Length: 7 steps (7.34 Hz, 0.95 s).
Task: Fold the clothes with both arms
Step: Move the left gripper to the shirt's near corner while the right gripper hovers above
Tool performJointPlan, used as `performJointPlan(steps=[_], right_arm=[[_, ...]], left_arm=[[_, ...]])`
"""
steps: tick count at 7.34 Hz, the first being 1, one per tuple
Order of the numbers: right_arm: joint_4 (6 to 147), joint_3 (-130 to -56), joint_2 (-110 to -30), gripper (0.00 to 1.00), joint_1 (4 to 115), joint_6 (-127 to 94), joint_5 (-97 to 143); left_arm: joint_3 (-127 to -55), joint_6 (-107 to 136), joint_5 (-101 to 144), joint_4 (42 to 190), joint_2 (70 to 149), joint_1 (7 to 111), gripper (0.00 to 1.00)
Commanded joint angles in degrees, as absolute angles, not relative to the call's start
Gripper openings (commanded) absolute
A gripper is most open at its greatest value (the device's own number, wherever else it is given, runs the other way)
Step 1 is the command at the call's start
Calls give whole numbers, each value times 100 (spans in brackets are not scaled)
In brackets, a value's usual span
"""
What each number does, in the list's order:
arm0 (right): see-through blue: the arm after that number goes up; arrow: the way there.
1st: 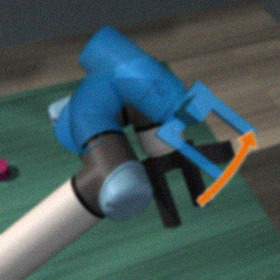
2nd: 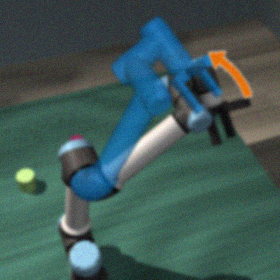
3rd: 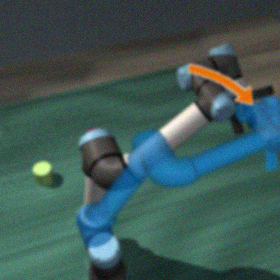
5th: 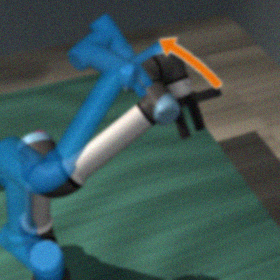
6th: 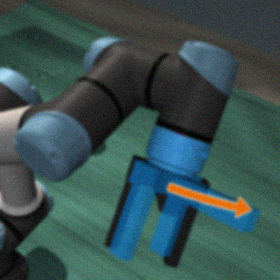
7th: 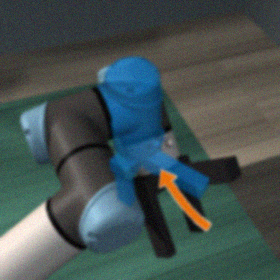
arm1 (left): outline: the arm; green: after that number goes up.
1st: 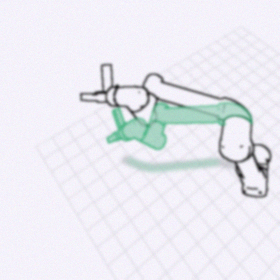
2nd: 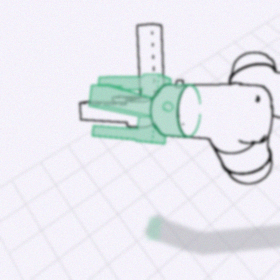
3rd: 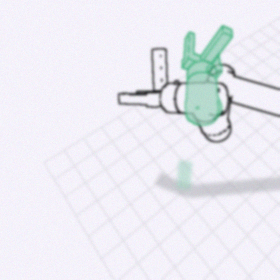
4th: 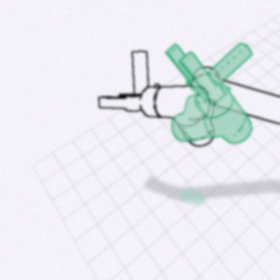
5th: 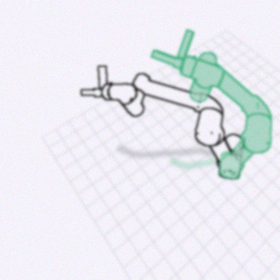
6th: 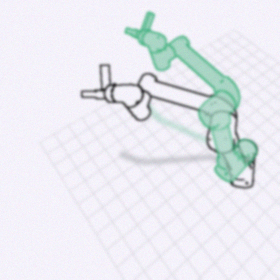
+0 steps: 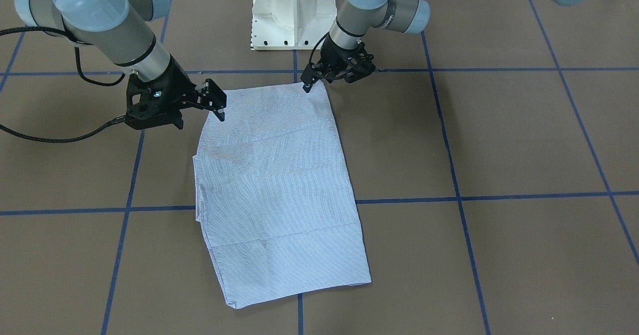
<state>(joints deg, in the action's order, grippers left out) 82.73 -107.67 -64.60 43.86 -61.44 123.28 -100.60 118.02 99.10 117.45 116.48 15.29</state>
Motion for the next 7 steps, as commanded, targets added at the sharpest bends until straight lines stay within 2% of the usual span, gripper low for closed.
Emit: performJointPlan(steps=[1,2,4,5,6,7], right_arm=[[8314,-10767,-6460,100,4386,-6144,12331],[8314,-10767,-6460,100,4386,-6144,12331],[8314,-10758,-6460,100,4386,-6144,12366],[8314,-10749,-6460,100,4386,-6144,12358],[8314,-10740,-6460,100,4386,-6144,12366],[8323,-10766,-6469,100,4386,-6152,12366]], left_arm=[[-10020,11804,9896,11742,11663,1521,76],[-10002,11812,9896,11742,11672,1521,68],[-9993,11812,9905,11742,11689,1529,43],[-10054,11812,9914,11733,11689,1529,12],[-10194,11812,9940,11525,11698,1538,0],[-10456,11795,9958,11253,11698,1538,0]])
